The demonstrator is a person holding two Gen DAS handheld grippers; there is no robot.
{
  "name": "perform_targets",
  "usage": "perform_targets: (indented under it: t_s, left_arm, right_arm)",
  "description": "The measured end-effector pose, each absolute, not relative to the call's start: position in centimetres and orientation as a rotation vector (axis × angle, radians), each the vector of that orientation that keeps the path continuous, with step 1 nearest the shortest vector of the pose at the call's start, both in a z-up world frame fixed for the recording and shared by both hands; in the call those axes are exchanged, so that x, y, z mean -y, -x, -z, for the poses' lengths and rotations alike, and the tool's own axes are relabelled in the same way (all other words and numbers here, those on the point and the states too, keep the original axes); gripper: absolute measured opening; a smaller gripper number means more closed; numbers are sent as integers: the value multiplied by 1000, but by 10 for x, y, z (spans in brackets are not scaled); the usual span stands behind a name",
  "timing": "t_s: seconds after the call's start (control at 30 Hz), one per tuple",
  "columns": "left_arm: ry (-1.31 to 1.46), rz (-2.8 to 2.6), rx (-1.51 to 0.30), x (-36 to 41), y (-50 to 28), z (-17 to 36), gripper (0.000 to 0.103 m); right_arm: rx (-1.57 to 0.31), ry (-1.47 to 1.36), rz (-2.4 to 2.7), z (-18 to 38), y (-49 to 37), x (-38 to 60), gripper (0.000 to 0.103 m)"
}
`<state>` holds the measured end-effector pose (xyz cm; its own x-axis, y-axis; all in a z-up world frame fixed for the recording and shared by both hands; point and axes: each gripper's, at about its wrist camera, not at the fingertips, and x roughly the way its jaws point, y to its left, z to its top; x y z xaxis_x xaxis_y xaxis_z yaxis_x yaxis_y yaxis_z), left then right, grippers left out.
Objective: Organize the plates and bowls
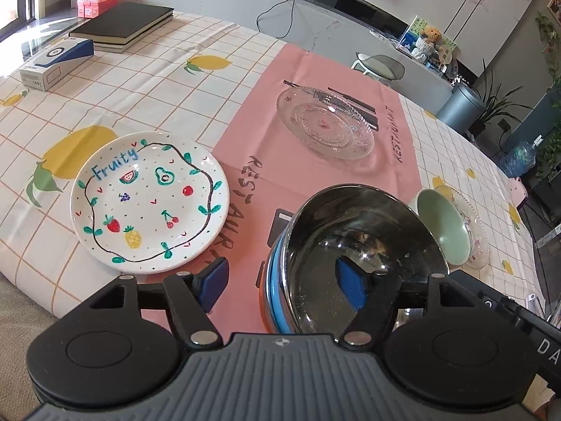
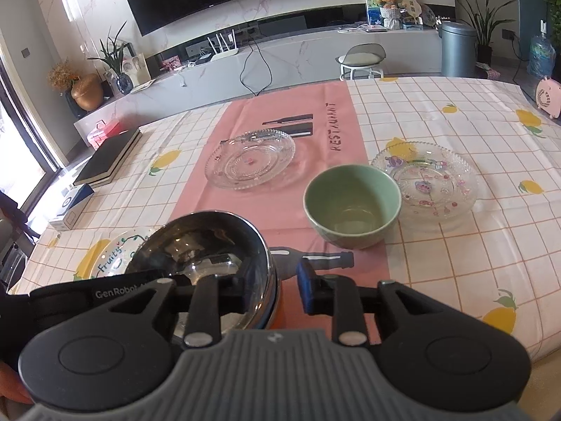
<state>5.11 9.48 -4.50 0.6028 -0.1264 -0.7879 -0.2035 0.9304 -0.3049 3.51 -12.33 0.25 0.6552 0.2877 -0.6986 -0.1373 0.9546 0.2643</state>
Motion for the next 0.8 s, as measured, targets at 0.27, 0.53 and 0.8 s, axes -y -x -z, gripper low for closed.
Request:
perform_targets:
  t_s: [0.27, 0.53, 0.8]
  left_arm:
    - [380, -60, -893, -96, -48, 32, 84]
    - [358, -65, -860, -91, -45, 5, 84]
    - [388, -44, -808, -71, -46, -18, 86]
  right_arm:
    - [-798, -225, -258, -10, -27, 133, 67]
    - [-771, -289, -229, -18, -24, 152, 79]
    - [-703, -295, -203, -34, -21, 174, 90]
